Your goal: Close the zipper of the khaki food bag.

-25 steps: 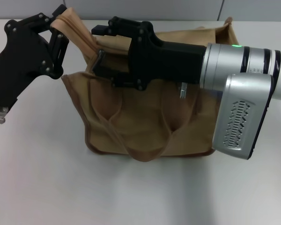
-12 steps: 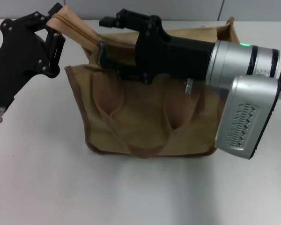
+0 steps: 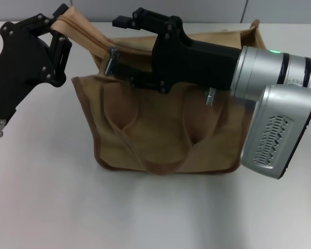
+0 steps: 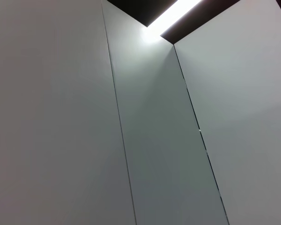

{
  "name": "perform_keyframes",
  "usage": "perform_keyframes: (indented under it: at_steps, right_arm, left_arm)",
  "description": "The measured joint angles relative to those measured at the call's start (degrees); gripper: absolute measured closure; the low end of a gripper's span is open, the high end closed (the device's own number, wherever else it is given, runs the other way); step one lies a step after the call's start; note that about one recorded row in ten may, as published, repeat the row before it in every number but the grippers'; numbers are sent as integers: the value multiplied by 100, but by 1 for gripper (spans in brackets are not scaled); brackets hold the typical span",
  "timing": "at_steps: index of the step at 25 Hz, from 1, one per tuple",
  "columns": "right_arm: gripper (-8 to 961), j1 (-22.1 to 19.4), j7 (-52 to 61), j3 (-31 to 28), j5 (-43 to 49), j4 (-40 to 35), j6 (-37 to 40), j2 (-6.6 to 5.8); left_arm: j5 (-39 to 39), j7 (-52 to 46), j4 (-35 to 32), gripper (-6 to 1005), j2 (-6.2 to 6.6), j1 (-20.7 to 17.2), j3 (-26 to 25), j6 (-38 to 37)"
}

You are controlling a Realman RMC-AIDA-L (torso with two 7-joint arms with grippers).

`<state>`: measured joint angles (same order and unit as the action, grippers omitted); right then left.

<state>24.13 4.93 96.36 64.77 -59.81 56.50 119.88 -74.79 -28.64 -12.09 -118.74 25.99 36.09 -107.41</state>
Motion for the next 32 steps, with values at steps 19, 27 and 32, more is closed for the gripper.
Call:
perform_keyframes:
  at_steps: [19,27,32]
  right_arm:
    - [166,5,-146,50,-132,-48,-251,0]
    - [166,4,-151,86,-198,-27,-282,0]
    - [166,12,-159,117,-282,-20,-293,0]
  left_arm:
    - [9,70,5,969,-3,-98,48,-314]
    - [-1,73,5,969,1,-103,47,-317]
    - [-10,75,4,969,-1,-103,65,-327]
